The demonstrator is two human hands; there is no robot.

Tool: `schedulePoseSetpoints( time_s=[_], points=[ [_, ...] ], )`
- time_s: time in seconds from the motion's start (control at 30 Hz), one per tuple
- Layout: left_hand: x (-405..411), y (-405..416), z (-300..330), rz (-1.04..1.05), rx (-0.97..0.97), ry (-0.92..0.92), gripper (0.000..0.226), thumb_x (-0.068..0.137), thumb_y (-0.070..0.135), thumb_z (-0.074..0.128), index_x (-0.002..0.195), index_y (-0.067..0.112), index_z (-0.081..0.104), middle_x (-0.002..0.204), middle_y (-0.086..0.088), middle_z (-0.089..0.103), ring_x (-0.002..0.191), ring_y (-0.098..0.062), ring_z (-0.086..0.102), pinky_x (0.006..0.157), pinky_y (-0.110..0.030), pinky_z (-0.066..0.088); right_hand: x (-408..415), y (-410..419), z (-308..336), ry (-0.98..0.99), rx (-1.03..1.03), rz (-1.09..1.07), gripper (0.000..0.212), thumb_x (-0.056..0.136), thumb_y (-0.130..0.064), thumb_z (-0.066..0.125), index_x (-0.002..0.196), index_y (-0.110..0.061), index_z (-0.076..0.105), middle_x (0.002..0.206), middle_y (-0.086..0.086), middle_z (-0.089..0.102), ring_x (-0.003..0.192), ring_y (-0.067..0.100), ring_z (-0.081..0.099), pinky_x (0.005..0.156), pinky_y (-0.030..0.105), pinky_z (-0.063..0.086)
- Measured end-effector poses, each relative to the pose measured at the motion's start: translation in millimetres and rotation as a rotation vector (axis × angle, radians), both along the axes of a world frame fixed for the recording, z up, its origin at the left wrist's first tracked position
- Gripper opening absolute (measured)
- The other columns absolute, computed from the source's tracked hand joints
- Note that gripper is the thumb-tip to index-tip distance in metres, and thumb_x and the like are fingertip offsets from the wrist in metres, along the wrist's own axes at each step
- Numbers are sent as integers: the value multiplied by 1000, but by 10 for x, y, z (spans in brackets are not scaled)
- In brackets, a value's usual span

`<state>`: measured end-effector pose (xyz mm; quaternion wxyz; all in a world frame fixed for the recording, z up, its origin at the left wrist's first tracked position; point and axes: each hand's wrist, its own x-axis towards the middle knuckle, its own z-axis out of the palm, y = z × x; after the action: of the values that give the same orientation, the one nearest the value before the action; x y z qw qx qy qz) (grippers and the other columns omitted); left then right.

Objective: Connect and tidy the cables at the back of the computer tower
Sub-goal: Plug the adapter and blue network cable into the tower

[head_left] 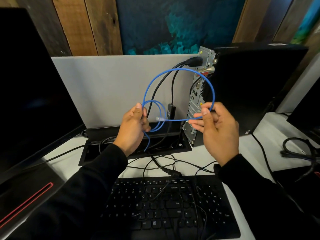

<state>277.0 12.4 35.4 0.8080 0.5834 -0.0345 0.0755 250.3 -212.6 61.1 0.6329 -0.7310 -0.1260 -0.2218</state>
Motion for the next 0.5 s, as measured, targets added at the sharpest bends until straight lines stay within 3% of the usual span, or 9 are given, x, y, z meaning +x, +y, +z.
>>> schedulePoseSetpoints(
  time_s=[0.1, 0.17, 0.27, 0.37, 0.5],
  points=[
    [-39, -49, 11, -102, -83, 64, 42, 111, 37, 33, 77, 18, 48, 59, 5, 19, 54, -13, 13, 53, -26, 25, -19, 109, 5, 32, 101, 84, 17, 104, -8, 57, 104, -25, 63, 97, 12, 74, 89, 18, 78, 82, 34, 63],
    [-61, -105, 16, -157, -119, 116, 43, 110, 37, 37, 73, 18, 48, 58, 4, 17, 50, -12, 12, 48, -26, 19, -10, 192, -33, 7, 61, 107, 22, 98, -4, 66, 102, -25, 67, 97, 9, 75, 90, 19, 78, 84, 37, 63],
    [-90, -138, 12, -238, -109, 199, 45, 107, 40, 40, 68, 19, 46, 57, 4, 18, 44, -8, 13, 43, -24, 13, 38, 239, -123, -135, -131, 62, 19, 93, -4, 73, 109, -15, 73, 96, 3, 73, 85, 13, 76, 81, 34, 62],
    [-125, -44, 18, -332, -117, 322, 46, 107, 41, 40, 66, 20, 44, 55, 6, 18, 44, -8, 8, 41, -23, 10, 91, 200, -162, -283, -344, 8, 22, 92, -4, 74, 113, -11, 75, 98, 1, 66, 83, 10, 64, 79, 16, 53],
    [-152, 68, 21, -360, -107, 424, 43, 107, 40, 41, 71, 19, 52, 56, 7, 14, 46, -9, 5, 42, -22, 8, 98, 243, -247, -390, -588, 146, 30, 91, 0, 72, 118, -11, 74, 114, 5, 60, 101, 9, 60, 94, 19, 49]
  ],
)
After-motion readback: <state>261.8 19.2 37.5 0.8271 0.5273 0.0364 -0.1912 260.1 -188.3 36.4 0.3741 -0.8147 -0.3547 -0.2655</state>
